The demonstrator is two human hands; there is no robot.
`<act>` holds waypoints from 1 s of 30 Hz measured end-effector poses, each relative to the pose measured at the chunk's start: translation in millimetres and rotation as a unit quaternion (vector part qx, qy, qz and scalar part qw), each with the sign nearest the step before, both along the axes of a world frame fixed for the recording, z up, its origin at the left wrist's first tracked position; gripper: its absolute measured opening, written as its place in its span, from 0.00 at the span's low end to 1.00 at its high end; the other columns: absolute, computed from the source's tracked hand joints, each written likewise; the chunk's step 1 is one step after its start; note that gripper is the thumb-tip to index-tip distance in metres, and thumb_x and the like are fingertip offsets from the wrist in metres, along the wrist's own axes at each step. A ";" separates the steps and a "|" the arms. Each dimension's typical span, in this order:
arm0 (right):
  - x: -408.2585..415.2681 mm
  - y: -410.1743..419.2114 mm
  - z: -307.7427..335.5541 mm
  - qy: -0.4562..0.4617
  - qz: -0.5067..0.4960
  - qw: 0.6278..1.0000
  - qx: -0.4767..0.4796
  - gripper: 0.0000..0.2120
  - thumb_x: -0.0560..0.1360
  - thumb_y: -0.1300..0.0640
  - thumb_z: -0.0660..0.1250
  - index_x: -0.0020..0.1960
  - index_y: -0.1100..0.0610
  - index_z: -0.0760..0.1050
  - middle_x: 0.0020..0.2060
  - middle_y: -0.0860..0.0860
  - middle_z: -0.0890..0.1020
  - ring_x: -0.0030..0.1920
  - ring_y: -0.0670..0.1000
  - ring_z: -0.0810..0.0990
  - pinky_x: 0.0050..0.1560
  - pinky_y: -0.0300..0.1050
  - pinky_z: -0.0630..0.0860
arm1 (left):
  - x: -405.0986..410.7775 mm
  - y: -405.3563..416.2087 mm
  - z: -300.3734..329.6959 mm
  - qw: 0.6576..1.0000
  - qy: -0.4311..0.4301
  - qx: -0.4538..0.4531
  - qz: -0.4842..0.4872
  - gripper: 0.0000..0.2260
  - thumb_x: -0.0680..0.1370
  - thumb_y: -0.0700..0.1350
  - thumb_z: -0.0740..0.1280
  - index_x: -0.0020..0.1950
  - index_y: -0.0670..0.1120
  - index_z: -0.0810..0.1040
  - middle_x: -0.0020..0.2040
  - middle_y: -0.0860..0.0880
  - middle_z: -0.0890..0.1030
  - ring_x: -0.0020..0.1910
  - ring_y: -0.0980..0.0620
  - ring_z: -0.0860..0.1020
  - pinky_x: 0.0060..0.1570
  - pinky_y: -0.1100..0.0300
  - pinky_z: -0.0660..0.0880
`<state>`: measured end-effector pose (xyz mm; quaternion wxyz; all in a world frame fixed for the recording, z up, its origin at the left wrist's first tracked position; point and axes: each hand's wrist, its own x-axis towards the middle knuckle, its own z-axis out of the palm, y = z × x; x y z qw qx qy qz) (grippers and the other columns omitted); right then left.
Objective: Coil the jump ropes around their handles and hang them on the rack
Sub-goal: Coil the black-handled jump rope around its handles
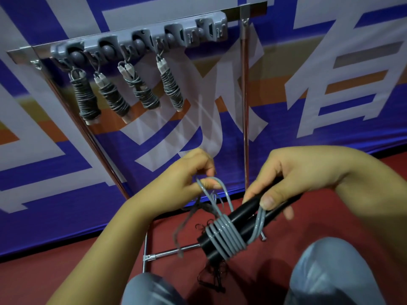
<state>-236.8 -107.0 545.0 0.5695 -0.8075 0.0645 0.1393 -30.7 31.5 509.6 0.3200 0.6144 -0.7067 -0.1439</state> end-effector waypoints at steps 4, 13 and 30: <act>0.1 -2.4 -1.6 0.019 -0.008 1.000 -0.013 0.14 0.68 0.54 0.71 0.54 0.51 0.83 0.46 0.61 0.85 0.40 0.56 0.83 0.38 0.35 0.77 | -1.9 -1.7 4.6 0.997 0.037 0.066 0.012 0.13 0.72 0.56 0.71 0.40 0.51 0.70 0.35 0.52 0.76 0.33 0.56 0.73 0.37 0.57 0.75; 6.4 -11.3 -20.4 0.049 -0.073 0.990 -0.114 0.10 0.73 0.54 0.70 0.52 0.55 0.84 0.32 0.49 0.83 0.31 0.44 0.81 0.39 0.30 0.72 | -3.7 -3.0 10.5 0.990 0.079 0.107 0.053 0.11 0.69 0.51 0.71 0.38 0.47 0.72 0.29 0.50 0.76 0.31 0.55 0.73 0.35 0.56 0.74; 20.4 -5.6 -32.2 -0.029 -0.279 0.929 -0.242 0.04 0.75 0.51 0.69 0.47 0.45 0.82 0.30 0.47 0.84 0.30 0.40 0.81 0.38 0.35 0.73 | -22.9 -2.3 10.4 0.978 0.089 0.053 0.181 0.08 0.73 0.40 0.72 0.39 0.43 0.74 0.31 0.45 0.82 0.33 0.40 0.79 0.33 0.53 0.75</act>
